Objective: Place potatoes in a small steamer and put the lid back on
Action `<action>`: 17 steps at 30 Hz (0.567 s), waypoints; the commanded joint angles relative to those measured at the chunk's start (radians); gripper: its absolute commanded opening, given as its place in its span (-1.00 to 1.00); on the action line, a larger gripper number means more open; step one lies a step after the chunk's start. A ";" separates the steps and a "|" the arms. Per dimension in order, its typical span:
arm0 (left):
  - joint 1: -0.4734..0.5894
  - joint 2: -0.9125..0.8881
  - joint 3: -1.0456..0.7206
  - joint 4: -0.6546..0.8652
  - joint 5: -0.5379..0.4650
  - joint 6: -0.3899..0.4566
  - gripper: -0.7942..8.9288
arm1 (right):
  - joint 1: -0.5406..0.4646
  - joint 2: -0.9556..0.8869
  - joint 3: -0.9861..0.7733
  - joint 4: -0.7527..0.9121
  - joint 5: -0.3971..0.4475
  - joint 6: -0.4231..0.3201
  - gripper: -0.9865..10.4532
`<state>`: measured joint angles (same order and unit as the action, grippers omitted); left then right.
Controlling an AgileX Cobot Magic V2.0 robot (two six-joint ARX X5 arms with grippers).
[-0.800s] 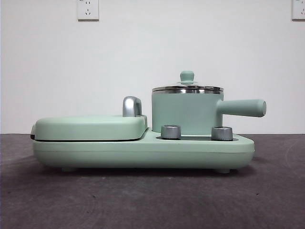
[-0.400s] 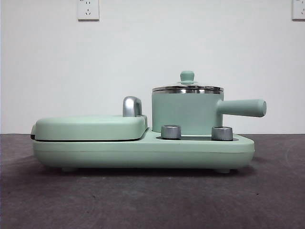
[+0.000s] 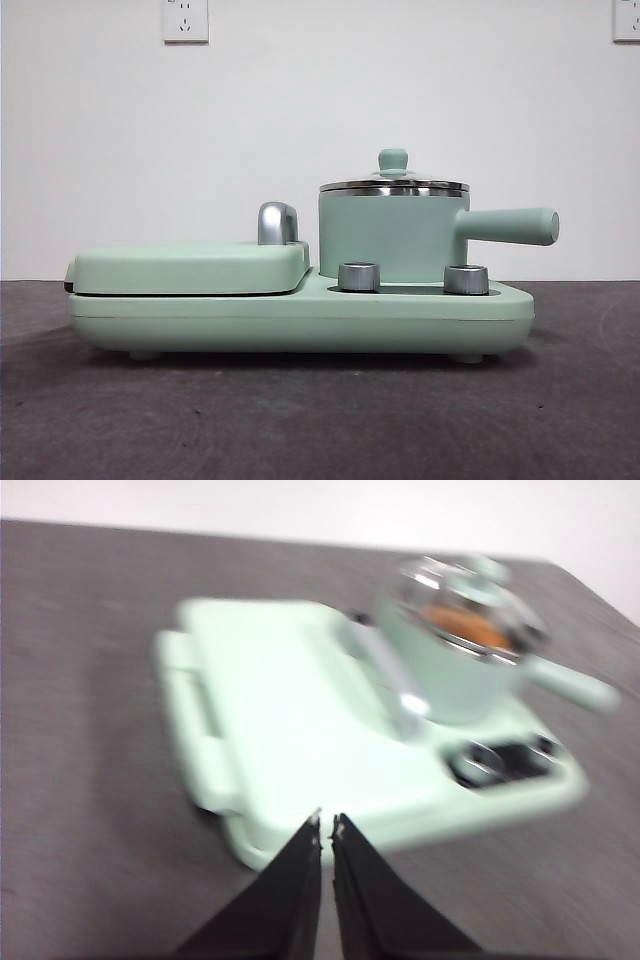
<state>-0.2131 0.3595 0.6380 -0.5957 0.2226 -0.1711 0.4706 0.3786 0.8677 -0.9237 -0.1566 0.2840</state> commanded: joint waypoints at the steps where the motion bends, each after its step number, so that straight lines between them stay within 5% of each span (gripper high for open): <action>1: 0.072 -0.062 -0.134 0.178 -0.003 0.062 -0.80 | 0.005 0.004 0.006 0.011 0.001 -0.005 -0.80; 7: 0.154 -0.208 -0.422 0.406 -0.002 0.062 -0.80 | 0.005 0.004 0.006 0.011 0.001 -0.005 -0.80; 17: 0.188 -0.356 -0.624 0.416 -0.061 0.080 -0.80 | 0.005 0.004 0.006 0.012 0.001 -0.005 -0.80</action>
<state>-0.0269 0.0029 0.0341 -0.1738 0.1692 -0.0971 0.4706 0.3790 0.8677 -0.9230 -0.1566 0.2840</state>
